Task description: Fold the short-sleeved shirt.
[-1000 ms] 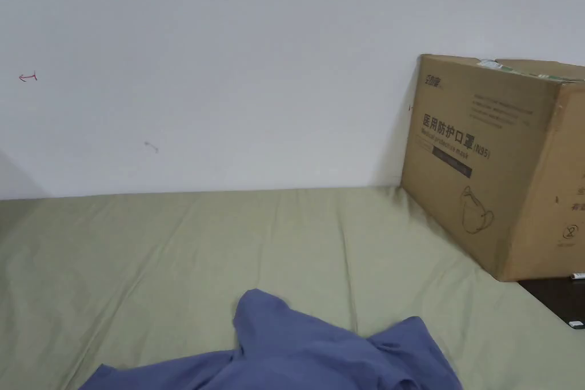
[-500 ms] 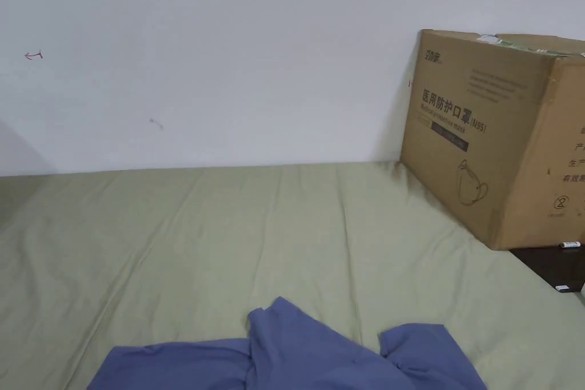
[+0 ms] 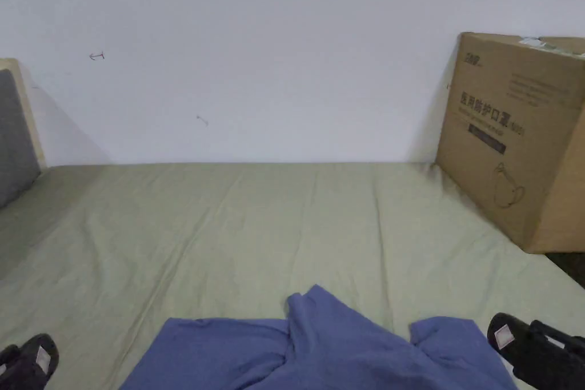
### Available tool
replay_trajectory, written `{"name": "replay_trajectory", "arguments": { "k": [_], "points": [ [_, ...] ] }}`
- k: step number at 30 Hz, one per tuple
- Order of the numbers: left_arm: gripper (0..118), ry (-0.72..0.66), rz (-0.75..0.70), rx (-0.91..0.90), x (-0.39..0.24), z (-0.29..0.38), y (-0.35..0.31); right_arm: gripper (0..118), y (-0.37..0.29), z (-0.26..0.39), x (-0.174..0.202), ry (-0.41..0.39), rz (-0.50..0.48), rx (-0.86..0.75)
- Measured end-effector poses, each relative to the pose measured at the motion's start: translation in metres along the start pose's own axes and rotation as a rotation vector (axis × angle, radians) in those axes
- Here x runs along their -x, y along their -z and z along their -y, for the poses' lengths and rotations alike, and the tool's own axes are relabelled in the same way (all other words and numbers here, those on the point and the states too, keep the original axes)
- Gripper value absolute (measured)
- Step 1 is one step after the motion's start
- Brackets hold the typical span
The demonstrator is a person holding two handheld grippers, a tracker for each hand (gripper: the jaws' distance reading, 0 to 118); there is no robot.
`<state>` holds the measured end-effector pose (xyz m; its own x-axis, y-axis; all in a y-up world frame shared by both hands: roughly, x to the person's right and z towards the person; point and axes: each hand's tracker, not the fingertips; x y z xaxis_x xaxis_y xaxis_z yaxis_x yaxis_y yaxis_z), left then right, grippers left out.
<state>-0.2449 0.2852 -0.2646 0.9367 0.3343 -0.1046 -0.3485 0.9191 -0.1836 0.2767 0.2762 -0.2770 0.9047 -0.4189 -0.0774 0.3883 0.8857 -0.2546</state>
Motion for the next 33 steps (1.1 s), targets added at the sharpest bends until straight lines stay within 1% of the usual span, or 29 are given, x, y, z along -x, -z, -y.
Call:
{"name": "replay_trajectory", "arguments": {
  "k": [1,2,3,4,5,7,8,9,10,11,12,13,14,15,17,18,19,20,21,22,26,27,28,29,30,31,32,33],
  "points": [
    [6,0.023,-0.023,-0.056,-0.006,0.000,-0.010,51,-0.006,0.000,0.008,-0.012,-0.025,-0.047],
    [3,0.047,-0.052,-0.099,-0.012,0.002,-0.018,10,-0.009,0.001,0.017,-0.038,-0.039,-0.074],
    [2,0.072,-0.095,-0.120,-0.016,0.005,-0.023,0,-0.010,0.002,0.025,-0.077,-0.039,-0.071],
    [1,0.074,-0.098,-0.138,-0.018,0.007,-0.029,0,-0.007,0.005,0.032,-0.118,-0.018,-0.058],
    [0,0.062,-0.078,-0.124,-0.017,0.007,-0.034,0,-0.009,0.009,0.036,-0.142,0.036,-0.068],
    [0,0.040,-0.029,-0.106,-0.012,0.003,-0.036,0,-0.004,0.010,0.036,-0.116,-0.077,-0.002],
    [0,0.052,-0.027,-0.084,-0.011,0.000,-0.036,0,-0.002,0.010,0.037,-0.107,-0.099,0.012],
    [0,0.083,-0.026,-0.036,-0.009,-0.005,-0.033,0,-0.004,0.012,0.041,-0.117,-0.077,0.004],
    [0,0.092,0.013,0.019,-0.004,-0.011,-0.028,0,-0.005,0.014,0.043,-0.126,-0.072,0.005],
    [0,0.076,0.100,0.192,0.006,-0.015,-0.013,0,-0.005,0.015,0.046,-0.145,-0.067,0.006],
    [0,0.045,0.121,0.321,0.012,-0.016,-0.001,0,-0.004,0.015,0.047,-0.153,-0.069,0.011],
    [0,0.020,0.093,0.479,0.019,-0.012,0.013,0,-0.003,0.016,0.047,-0.154,-0.080,0.024],
    [0,-0.004,0.046,0.584,0.025,-0.005,0.026,0,-0.002,0.017,0.047,-0.149,-0.096,0.042],
    [0,-0.012,0.023,0.679,0.034,0.006,0.040,0,-0.001,0.019,0.048,-0.143,-0.108,0.061],
    [1,0.012,-0.028,0.738,0.050,0.030,0.056,0,0.001,0.022,0.048,-0.140,-0.110,0.080],
    [11,0.033,-0.070,0.753,0.058,0.041,0.064,0,0.001,0.025,0.048,-0.139,-0.111,0.093],
    [60,0.026,-0.120,0.761,0.069,0.055,0.076,0,0.002,0.027,0.048,-0.137,-0.110,0.106],
    [98,0.009,-0.158,0.806,0.077,0.067,0.087,0,0.004,0.029,0.041,-0.129,-0.110,0.122],
    [105,-0.001,-0.163,0.848,0.086,0.080,0.096,0,0.006,0.031,0.040,-0.121,-0.111,0.144],
    [102,-0.019,-0.145,0.864,0.091,0.089,0.103,0,0.008,0.033,0.038,-0.114,-0.110,0.164],
    [102,-0.009,-0.164,0.941,0.100,0.127,0.132,0,0.013,0.041,0.035,-0.103,-0.090,0.211],
    [100,0.011,-0.159,0.964,0.098,0.137,0.136,0,0.014,0.042,0.034,-0.098,-0.086,0.219],
    [93,0.027,-0.157,0.976,0.097,0.145,0.140,0,0.015,0.044,0.033,-0.094,-0.083,0.225],
    [84,0.101,-0.197,0.960,0.091,0.147,0.138,0,0.016,0.045,0.032,-0.091,-0.080,0.231],
    [71,0.184,-0.218,0.900,0.080,0.144,0.130,0,0.017,0.046,0.032,-0.091,-0.076,0.238],
    [30,0.222,-0.209,0.864,0.072,0.142,0.124,0,0.019,0.047,0.031,-0.093,-0.071,0.244],
    [5,0.250,-0.179,0.824,0.063,0.137,0.115,0,0.021,0.048,0.031,-0.097,-0.064,0.251],
    [5,0.218,-0.109,0.787,0.056,0.135,0.109,0,0.026,0.050,0.031,-0.109,-0.046,0.262]
  ]
}}
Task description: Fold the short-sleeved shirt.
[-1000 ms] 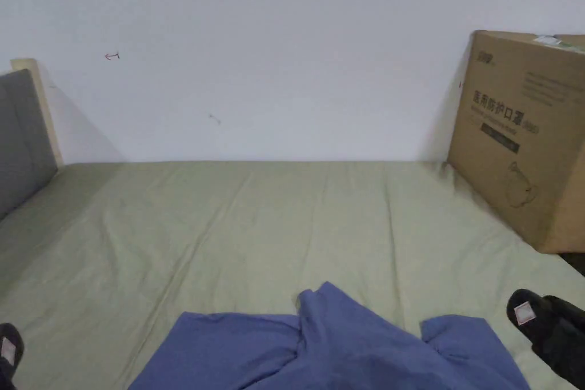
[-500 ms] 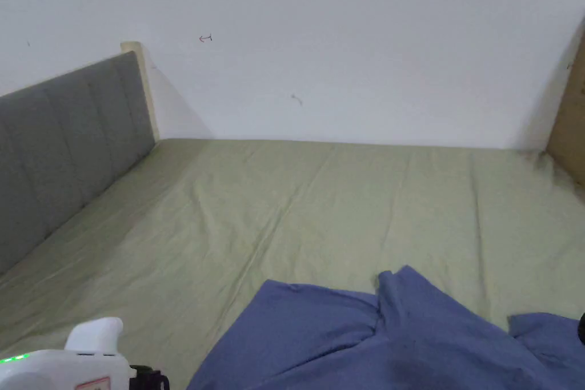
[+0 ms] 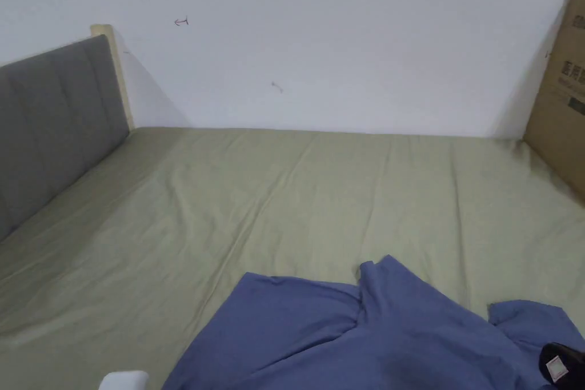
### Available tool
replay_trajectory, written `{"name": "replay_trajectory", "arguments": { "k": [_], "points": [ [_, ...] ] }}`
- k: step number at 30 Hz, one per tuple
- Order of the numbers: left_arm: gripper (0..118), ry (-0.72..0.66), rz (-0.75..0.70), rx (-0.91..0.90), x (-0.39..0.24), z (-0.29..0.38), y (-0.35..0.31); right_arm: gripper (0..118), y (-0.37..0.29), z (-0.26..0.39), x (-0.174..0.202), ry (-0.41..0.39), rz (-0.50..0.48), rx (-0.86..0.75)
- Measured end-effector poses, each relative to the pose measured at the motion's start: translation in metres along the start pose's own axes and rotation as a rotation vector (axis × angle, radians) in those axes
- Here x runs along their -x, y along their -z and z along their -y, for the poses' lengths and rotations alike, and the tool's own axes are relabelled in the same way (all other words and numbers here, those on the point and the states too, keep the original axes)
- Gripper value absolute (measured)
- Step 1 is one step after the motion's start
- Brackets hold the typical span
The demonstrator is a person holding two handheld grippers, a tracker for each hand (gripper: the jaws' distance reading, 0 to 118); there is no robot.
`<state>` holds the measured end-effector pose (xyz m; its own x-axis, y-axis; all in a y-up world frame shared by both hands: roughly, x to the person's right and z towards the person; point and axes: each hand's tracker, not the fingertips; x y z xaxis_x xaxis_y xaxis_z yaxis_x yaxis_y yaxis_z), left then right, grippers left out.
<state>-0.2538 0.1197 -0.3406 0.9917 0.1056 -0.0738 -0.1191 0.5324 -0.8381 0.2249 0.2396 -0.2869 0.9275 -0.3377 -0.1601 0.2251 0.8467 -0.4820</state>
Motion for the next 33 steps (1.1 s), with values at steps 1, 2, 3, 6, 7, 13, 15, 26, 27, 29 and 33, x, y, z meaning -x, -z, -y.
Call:
{"name": "replay_trajectory", "arguments": {
  "k": [1,2,3,6,7,13,15,26,27,29,33],
  "points": [
    [5,-0.020,0.038,-0.042,-0.005,0.002,-0.005,0,0.008,0.000,-0.001,-0.007,0.019,0.012],
    [5,-0.025,0.021,-0.063,-0.010,0.002,-0.012,0,0.017,-0.002,-0.003,-0.007,0.018,0.026],
    [5,-0.015,0.021,-0.081,-0.014,0.001,-0.014,0,0.029,-0.007,-0.008,0.019,-0.051,0.063],
    [5,0.047,0.010,-0.122,-0.023,0.003,-0.019,9,0.085,-0.040,-0.023,0.068,-0.035,0.106],
    [5,0.049,0.017,-0.118,-0.022,-0.001,-0.020,54,0.112,-0.056,-0.036,0.057,-0.016,0.155],
    [5,0.005,0.109,-0.113,-0.007,-0.015,-0.021,117,0.298,-0.098,-0.069,-0.062,0.128,0.649],
    [5,-0.028,0.113,-0.098,-0.004,-0.018,-0.019,117,0.345,-0.094,-0.081,-0.097,0.221,0.727],
    [5,-0.054,0.081,-0.020,0.012,-0.013,0.005,118,0.421,-0.034,-0.097,-0.129,0.260,0.814],
    [5,-0.059,0.079,-0.018,0.013,-0.011,0.006,118,0.418,-0.034,-0.099,-0.111,0.253,0.841],
    [5,-0.076,0.088,-0.011,0.014,-0.009,0.006,118,0.416,-0.043,-0.096,-0.126,0.244,0.871],
    [5,-0.100,0.090,0.002,0.015,-0.004,0.003,71,0.398,-0.050,-0.083,-0.194,0.278,0.805]
  ]
}}
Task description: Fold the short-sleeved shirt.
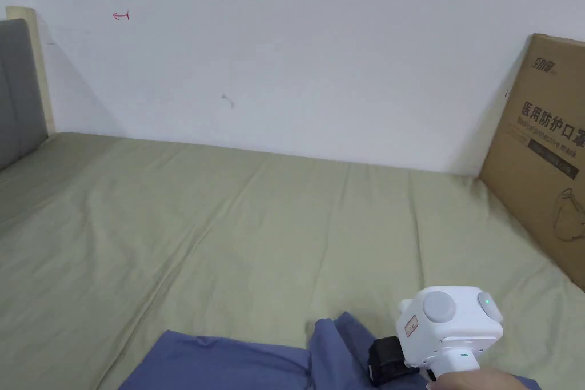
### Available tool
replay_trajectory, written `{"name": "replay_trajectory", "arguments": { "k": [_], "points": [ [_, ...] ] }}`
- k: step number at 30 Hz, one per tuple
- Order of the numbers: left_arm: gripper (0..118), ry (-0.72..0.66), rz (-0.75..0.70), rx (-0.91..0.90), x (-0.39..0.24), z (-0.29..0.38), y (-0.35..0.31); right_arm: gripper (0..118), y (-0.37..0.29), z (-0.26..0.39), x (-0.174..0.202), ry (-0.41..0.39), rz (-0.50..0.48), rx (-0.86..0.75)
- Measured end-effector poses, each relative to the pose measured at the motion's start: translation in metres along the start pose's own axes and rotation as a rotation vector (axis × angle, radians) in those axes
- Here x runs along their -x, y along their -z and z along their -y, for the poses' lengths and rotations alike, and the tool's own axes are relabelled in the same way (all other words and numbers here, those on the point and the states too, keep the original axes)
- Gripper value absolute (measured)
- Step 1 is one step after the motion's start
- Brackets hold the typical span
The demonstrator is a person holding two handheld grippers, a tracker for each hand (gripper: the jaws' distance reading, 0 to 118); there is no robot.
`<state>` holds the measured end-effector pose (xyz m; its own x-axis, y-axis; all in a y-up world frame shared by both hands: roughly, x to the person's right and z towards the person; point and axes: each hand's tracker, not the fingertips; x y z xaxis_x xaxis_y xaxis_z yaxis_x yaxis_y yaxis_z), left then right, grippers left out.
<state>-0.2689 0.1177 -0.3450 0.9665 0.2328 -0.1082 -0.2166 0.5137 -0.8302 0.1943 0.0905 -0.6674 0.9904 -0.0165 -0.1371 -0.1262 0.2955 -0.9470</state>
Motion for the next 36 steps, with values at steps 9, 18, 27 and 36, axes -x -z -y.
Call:
{"name": "replay_trajectory", "arguments": {
  "k": [9,18,27,36],
  "points": [
    [5,-0.014,0.040,-0.091,-0.017,-0.008,-0.047,1,-0.134,0.078,0.002,-0.026,-0.075,-0.352],
    [5,0.017,0.216,-0.334,-0.051,-0.033,-0.148,1,-0.300,0.183,-0.035,0.047,-0.202,-0.561],
    [5,0.121,0.279,-0.514,-0.103,-0.105,-0.246,1,-0.447,0.209,-0.054,0.084,-0.165,-0.773],
    [5,0.101,0.235,-0.659,-0.128,-0.197,-0.258,1,-0.526,0.131,-0.073,0.193,-0.064,-0.930]
  ]
}}
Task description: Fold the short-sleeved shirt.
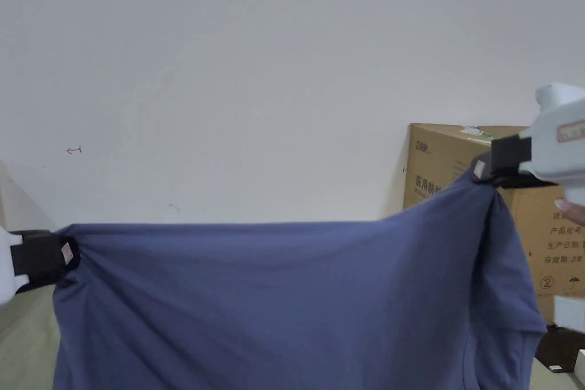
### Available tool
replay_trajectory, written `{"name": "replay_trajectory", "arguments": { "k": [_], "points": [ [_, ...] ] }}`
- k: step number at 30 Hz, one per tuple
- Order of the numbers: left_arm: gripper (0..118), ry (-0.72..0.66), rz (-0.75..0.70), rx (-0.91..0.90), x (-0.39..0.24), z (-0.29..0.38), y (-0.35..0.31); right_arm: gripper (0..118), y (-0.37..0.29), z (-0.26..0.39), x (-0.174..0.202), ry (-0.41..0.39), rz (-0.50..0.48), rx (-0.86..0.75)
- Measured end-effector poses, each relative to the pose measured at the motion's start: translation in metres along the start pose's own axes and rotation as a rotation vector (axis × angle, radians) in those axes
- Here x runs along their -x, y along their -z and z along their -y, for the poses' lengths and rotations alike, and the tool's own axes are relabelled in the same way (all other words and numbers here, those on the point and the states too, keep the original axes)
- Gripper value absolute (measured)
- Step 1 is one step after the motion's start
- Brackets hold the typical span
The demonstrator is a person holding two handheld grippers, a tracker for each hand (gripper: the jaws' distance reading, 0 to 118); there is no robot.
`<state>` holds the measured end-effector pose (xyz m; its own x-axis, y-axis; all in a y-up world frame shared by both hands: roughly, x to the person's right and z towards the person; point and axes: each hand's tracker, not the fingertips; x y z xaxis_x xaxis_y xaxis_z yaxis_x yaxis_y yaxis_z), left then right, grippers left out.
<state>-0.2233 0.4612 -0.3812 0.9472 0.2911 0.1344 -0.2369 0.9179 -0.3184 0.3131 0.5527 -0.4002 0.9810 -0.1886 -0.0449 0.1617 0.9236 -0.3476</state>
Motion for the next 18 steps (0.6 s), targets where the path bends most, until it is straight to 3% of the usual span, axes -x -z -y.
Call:
{"name": "replay_trajectory", "arguments": {
  "k": [5,8,14,18],
  "points": [
    [5,-0.041,0.009,-0.001,0.001,-0.042,0.045,1,0.045,-0.052,0.013,-0.056,0.043,-0.071],
    [5,0.035,-0.021,-0.031,-0.004,-0.066,0.072,1,0.077,-0.078,0.022,-0.066,0.059,-0.098],
    [5,-0.007,-0.025,-0.062,0.009,-0.120,0.140,1,0.145,-0.124,0.030,-0.051,0.095,-0.147],
    [5,0.054,-0.091,-0.073,0.010,-0.155,0.196,1,0.188,-0.152,0.038,-0.062,0.100,-0.206]
  ]
}}
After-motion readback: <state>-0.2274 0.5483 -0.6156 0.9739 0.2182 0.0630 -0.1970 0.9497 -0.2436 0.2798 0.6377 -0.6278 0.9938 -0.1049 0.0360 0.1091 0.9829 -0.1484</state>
